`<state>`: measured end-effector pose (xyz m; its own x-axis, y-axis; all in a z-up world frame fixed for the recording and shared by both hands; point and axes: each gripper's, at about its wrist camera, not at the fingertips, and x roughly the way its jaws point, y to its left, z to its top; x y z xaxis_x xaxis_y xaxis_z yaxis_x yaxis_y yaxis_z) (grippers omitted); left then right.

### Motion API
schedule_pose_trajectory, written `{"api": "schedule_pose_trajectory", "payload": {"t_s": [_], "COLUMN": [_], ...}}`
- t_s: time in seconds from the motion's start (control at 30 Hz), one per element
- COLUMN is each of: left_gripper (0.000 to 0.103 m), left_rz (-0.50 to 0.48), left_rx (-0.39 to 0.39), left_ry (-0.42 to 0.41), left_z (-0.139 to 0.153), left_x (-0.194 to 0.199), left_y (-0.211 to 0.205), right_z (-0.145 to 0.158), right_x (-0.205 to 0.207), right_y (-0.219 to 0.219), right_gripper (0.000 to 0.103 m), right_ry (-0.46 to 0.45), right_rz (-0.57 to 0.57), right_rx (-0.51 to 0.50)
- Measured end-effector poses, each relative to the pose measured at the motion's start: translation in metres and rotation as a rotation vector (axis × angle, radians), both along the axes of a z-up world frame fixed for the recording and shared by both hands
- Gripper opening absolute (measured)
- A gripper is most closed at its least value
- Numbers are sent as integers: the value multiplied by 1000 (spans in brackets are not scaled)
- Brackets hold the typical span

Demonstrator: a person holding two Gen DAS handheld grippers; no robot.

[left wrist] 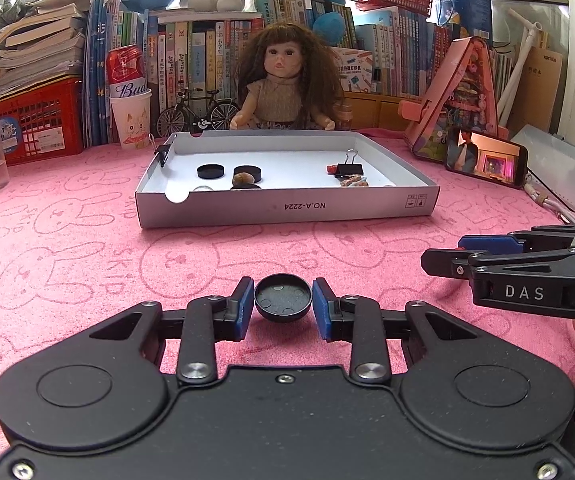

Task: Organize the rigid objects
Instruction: 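Carry the black lid in the left tool while the right tool carries the red cap toward the tray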

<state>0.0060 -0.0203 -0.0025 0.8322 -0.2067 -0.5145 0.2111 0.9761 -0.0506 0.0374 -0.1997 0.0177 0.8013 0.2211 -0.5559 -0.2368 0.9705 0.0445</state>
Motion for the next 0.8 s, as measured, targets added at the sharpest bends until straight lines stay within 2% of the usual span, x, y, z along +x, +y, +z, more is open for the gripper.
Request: {"api": "schedule_pose_trajectory", "payload": {"t_s": [0.6,0.8], "left_gripper": [30,30], "left_rz": [34,52], "left_rx": [-22,-29], "left_ry": [-42,-42], "left_z": [20,22], "left_x": [28,40], "left_y": [1,1], "right_z": [12,11], "right_x": [16,25], "right_y": [8,15], "right_gripper": [50,50], "right_ry": [-53,-46], "right_rz": [-50,-63], "right_rx": [51,86]}}
